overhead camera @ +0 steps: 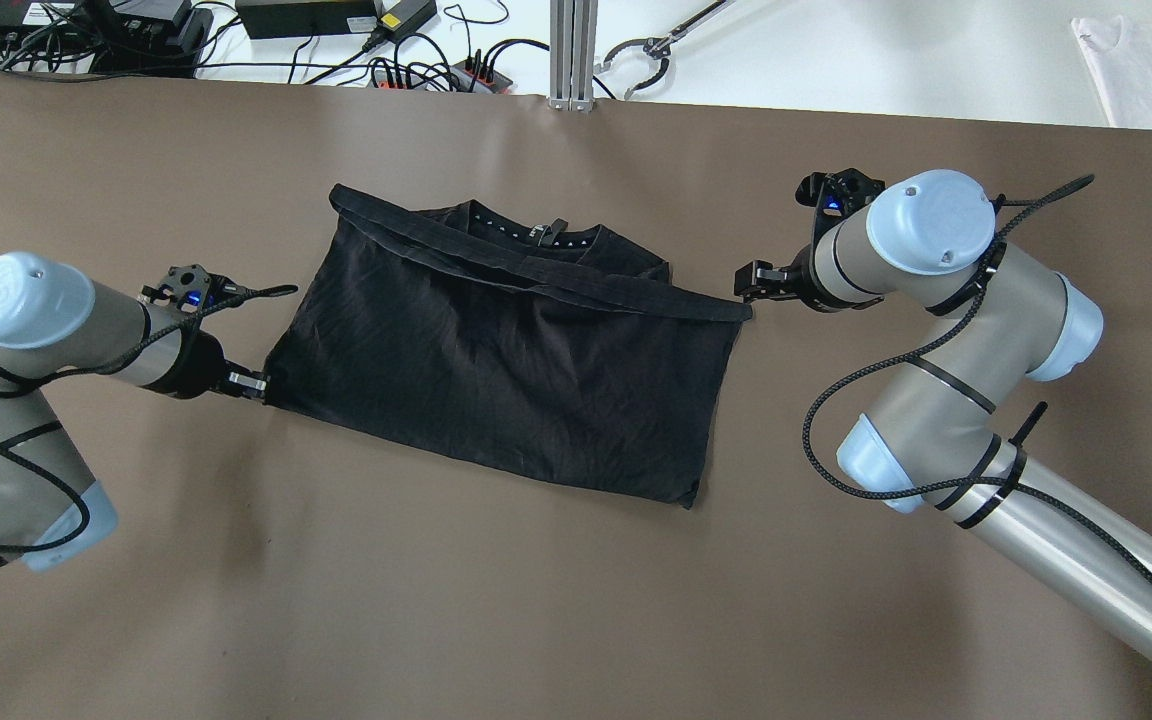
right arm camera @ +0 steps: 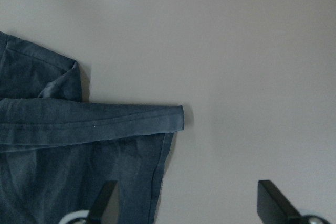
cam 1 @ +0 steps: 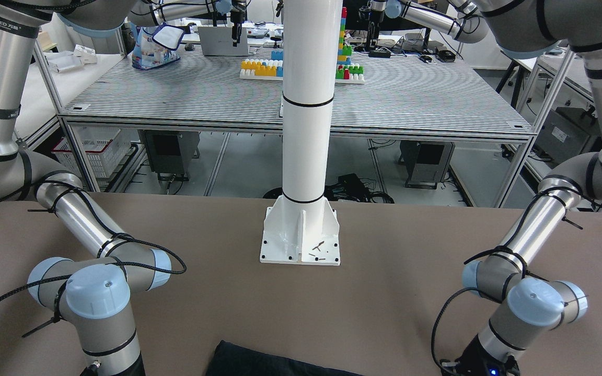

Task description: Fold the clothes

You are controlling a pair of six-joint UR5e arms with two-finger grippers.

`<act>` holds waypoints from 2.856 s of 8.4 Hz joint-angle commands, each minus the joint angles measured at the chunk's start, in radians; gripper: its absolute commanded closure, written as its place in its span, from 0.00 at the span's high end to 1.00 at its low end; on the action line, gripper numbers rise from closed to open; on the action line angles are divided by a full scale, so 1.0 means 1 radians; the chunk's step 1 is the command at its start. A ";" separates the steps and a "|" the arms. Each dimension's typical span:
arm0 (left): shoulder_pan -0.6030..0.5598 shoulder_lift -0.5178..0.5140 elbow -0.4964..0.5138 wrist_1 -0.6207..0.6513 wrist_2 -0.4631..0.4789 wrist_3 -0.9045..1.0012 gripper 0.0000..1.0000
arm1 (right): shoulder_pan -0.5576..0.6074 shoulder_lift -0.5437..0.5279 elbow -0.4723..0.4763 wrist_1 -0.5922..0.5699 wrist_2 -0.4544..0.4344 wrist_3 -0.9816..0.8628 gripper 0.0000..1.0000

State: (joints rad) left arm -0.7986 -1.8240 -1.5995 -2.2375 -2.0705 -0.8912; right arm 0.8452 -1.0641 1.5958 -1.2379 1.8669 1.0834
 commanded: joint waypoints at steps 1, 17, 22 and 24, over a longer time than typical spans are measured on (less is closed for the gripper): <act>-0.117 -0.131 0.210 0.003 0.041 0.163 0.00 | 0.000 -0.001 -0.002 0.000 0.000 0.001 0.93; -0.306 -0.752 0.955 -0.011 0.093 0.436 1.00 | -0.076 0.176 -0.212 0.117 -0.115 0.459 0.90; -0.304 -0.736 0.931 -0.011 0.093 0.423 1.00 | -0.230 0.183 -0.227 0.137 -0.322 0.772 0.74; -0.304 -0.735 0.919 -0.011 0.092 0.422 1.00 | -0.264 0.200 -0.253 0.146 -0.371 0.780 0.56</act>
State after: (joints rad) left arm -1.1029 -2.5603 -0.6704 -2.2488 -1.9780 -0.4672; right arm 0.6172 -0.8814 1.3666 -1.0989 1.5453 1.8451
